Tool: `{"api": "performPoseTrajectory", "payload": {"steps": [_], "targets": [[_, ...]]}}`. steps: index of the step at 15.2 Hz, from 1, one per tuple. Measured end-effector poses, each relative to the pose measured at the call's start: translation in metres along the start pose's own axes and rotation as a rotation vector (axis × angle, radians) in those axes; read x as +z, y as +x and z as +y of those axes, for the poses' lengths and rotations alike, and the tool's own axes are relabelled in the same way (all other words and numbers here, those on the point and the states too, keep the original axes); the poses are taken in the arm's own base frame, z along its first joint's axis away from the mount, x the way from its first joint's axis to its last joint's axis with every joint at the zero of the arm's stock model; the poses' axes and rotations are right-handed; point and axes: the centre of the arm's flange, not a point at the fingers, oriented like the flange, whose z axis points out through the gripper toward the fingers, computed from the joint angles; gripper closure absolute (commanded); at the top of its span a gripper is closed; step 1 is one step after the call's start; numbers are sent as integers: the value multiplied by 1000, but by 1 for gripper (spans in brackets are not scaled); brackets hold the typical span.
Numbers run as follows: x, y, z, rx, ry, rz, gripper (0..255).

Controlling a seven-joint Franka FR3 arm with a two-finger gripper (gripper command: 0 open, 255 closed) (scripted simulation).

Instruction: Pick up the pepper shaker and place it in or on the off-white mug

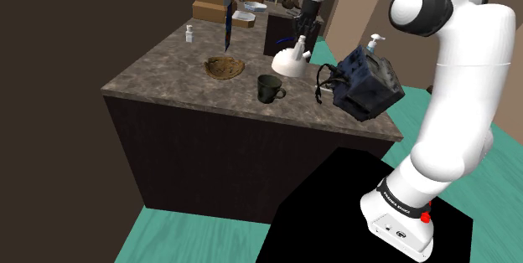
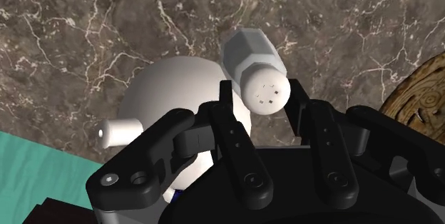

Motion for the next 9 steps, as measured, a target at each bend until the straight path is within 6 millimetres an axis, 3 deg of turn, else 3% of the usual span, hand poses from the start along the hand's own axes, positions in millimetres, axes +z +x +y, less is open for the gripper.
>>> {"api": "performPoseTrajectory", "payload": {"steps": [7, 9], "targets": [[-36, -1, -2, 0, 0, 0, 255], [-40, -5, -16, 0, 0, 0, 255]]}}
